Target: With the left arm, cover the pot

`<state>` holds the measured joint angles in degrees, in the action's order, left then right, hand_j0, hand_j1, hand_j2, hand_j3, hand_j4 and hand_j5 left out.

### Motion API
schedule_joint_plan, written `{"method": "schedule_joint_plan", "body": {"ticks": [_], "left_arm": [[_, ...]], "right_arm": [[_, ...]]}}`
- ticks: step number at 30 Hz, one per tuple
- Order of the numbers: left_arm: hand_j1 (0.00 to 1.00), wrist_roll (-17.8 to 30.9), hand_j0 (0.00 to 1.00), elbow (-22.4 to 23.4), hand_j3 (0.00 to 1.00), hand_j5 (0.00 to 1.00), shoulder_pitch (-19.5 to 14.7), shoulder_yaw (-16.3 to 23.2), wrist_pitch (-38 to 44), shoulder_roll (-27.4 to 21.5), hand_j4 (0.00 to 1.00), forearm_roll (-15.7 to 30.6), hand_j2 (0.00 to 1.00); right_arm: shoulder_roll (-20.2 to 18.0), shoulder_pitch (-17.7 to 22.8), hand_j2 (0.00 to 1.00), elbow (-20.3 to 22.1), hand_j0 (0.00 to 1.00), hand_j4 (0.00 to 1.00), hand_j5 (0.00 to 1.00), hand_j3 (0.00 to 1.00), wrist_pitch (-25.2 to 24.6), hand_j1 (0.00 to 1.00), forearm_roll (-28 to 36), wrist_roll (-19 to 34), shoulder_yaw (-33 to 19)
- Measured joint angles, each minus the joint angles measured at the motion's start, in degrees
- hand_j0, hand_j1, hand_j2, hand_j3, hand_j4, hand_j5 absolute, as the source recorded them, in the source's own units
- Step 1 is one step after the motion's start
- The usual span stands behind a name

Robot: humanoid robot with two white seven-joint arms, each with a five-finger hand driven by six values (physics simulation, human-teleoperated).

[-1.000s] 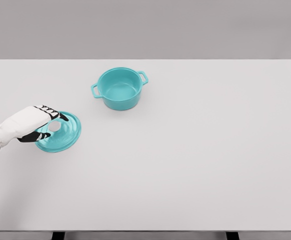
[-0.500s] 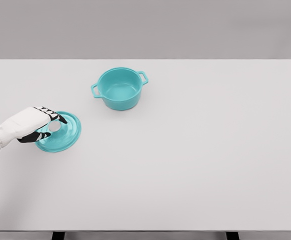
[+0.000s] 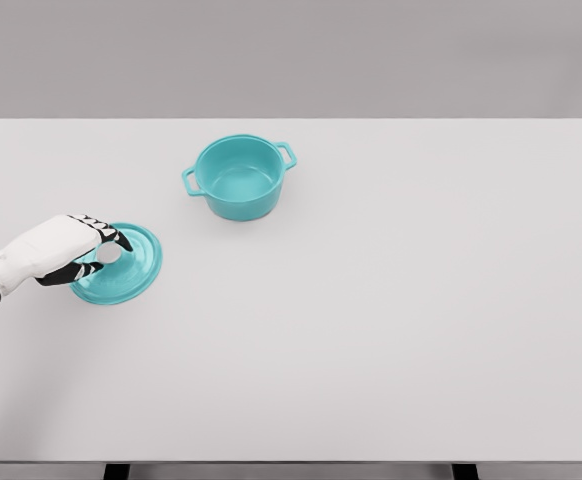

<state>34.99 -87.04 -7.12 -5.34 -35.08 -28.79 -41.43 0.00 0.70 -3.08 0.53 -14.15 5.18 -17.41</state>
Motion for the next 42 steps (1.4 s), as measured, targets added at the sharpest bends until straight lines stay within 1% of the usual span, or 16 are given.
{"method": "schedule_joint_plan", "body": {"ticks": [22, 26, 30, 34, 42], "left_arm": [[0.64, -0.17, 0.64, 0.62, 0.64, 0.64, 0.0, 0.05, 0.33, 0.06, 0.64, 0.8, 0.64], [0.64, -0.03, 0.64, 0.89, 0.64, 0.64, 0.0, 0.11, 0.09, 0.07, 0.64, 0.21, 0.64], [0.61, -0.02, 0.61, 1.13, 0.61, 0.61, 0.0, 0.13, 0.05, 0.26, 0.61, 0.08, 0.61], [0.56, -0.06, 0.56, 1.25, 0.56, 0.56, 0.0, 0.14, 0.04, 0.62, 0.56, -0.07, 0.56], [0.52, -0.02, 0.52, 1.14, 0.52, 0.52, 0.0, 0.05, -0.02, 0.73, 0.52, -0.11, 0.52]], "right_arm": [[0.0, 0.0, 1.0, -0.02, 1.0, 1.0, 1.0, 1.0, 0.0, 1.0, 0.0, 0.0, 0.0], [0.0, 0.0, 1.0, -0.02, 1.0, 1.0, 1.0, 1.0, 0.0, 1.0, 0.0, 0.0, 0.0], [0.0, 0.0, 1.0, -0.02, 1.0, 1.0, 1.0, 1.0, 0.0, 1.0, 0.0, 0.0, 0.0], [0.0, 0.0, 1.0, -0.02, 1.0, 1.0, 1.0, 1.0, 0.0, 1.0, 0.0, 0.0, 0.0], [0.0, -0.09, 1.0, -0.03, 1.0, 1.0, 1.0, 1.0, 0.0, 1.0, 0.0, 0.0, 0.0]]}}
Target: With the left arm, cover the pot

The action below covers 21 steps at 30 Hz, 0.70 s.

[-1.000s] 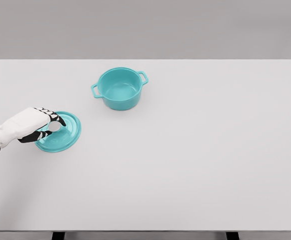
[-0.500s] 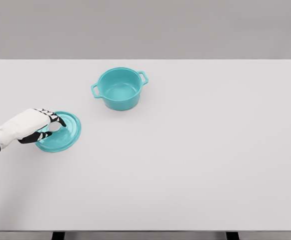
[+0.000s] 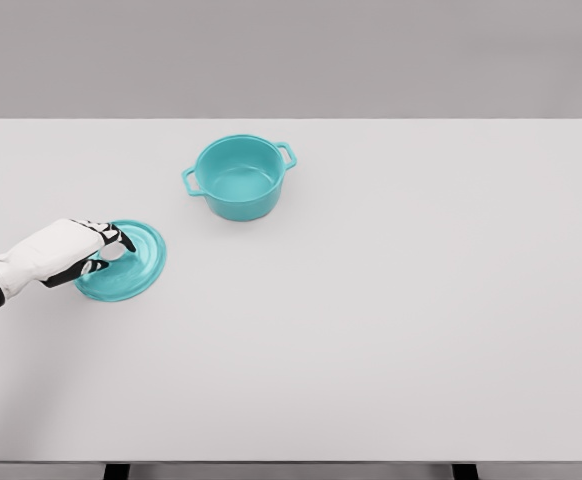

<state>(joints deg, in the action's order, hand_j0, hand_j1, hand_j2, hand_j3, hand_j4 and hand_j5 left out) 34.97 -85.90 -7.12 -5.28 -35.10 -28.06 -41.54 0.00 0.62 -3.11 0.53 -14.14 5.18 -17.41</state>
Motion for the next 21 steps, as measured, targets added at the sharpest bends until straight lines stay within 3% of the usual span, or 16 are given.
{"method": "schedule_joint_plan", "body": {"ticks": [21], "left_arm": [[0.51, 0.05, 0.51, -2.84, 0.51, 0.51, -0.35, -0.39, -0.07, -0.31, 0.51, 1.12, 0.51]], "right_arm": [[0.0, 0.09, 1.0, 0.0, 1.0, 1.0, 1.0, 1.0, 0.0, 1.0, 0.0, 0.0, 0.0]]}}
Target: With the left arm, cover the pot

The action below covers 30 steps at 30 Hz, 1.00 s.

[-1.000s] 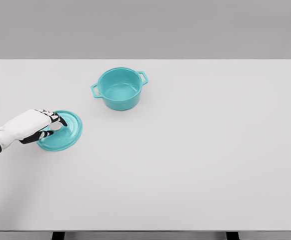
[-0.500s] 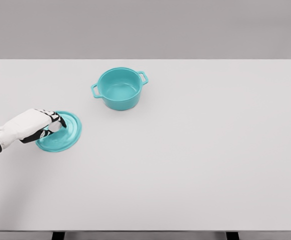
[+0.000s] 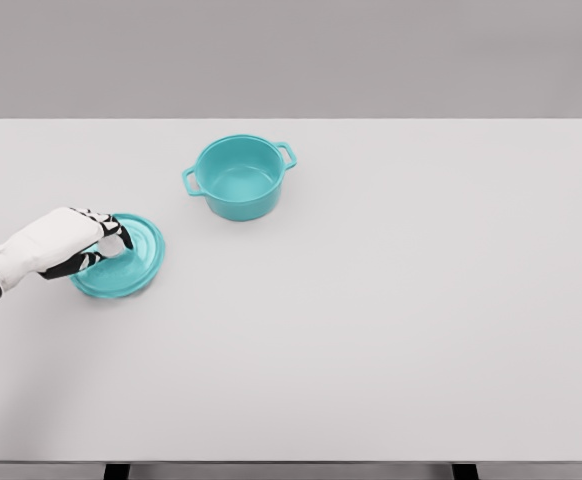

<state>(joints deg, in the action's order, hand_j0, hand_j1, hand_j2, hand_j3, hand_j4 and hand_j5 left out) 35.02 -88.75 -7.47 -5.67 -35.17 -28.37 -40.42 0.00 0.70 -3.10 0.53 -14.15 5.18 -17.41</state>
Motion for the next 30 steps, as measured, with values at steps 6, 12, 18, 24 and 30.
{"method": "schedule_joint_plan", "body": {"ticks": [6, 12, 18, 24, 30], "left_arm": [[0.51, 0.01, 0.51, -0.59, 0.51, 0.51, -1.23, -0.12, 0.0, -0.28, 0.51, 0.84, 0.51], [0.51, 0.02, 0.51, -2.09, 0.51, 0.51, -2.55, -0.47, 0.01, -0.85, 0.51, 1.5, 0.51], [0.51, 0.01, 0.51, -2.37, 0.51, 0.51, -4.66, -0.52, 0.02, -1.02, 0.51, 1.62, 0.51], [0.5, 0.01, 0.5, -2.33, 0.5, 0.5, -6.59, -0.38, 0.01, -0.96, 0.5, 1.48, 0.5], [0.49, -0.01, 0.49, -2.23, 0.49, 0.49, -8.09, -0.41, 0.01, -0.71, 0.49, 1.47, 0.49]], "right_arm": [[0.0, -0.09, 1.0, 0.02, 1.0, 1.0, 1.0, 1.0, 0.0, 1.0, 0.0, 0.0, 0.0], [0.0, -0.09, 1.0, 0.03, 1.0, 1.0, 1.0, 1.0, 0.0, 1.0, 0.0, 0.0, 0.0], [0.0, -0.09, 1.0, 0.02, 1.0, 1.0, 1.0, 1.0, 0.0, 1.0, 0.0, 0.0, 0.0], [0.0, 0.0, 1.0, -0.01, 1.0, 1.0, 1.0, 1.0, 0.0, 1.0, 0.0, 0.0, 0.0], [0.0, 0.0, 1.0, 0.01, 1.0, 1.0, 1.0, 1.0, 0.0, 1.0, 0.0, 0.0, 0.0]]}}
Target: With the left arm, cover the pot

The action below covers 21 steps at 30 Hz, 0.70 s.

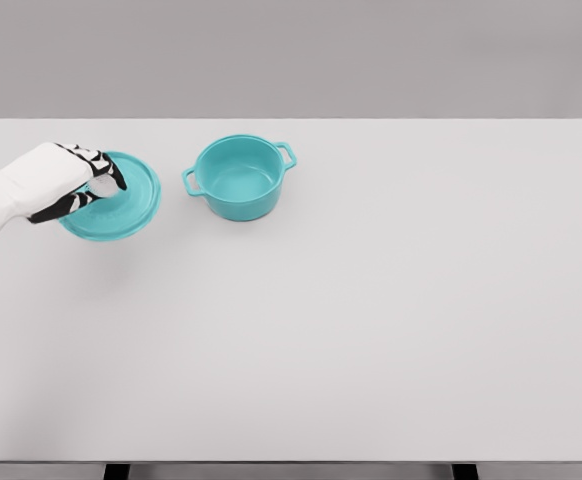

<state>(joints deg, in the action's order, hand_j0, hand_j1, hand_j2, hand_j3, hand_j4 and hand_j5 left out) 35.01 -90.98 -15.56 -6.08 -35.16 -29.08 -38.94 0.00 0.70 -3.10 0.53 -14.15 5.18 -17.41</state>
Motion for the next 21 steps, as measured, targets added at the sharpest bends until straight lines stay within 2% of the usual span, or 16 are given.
{"method": "schedule_joint_plan", "body": {"ticks": [21], "left_arm": [[0.49, -0.07, 0.49, 0.57, 0.49, 0.49, -3.87, 1.83, -0.06, 5.3, 0.49, -0.38, 0.49]], "right_arm": [[0.0, 0.0, 1.0, 0.02, 1.0, 1.0, 1.0, 1.0, 0.0, 1.0, 0.0, 0.0, 0.0]]}}
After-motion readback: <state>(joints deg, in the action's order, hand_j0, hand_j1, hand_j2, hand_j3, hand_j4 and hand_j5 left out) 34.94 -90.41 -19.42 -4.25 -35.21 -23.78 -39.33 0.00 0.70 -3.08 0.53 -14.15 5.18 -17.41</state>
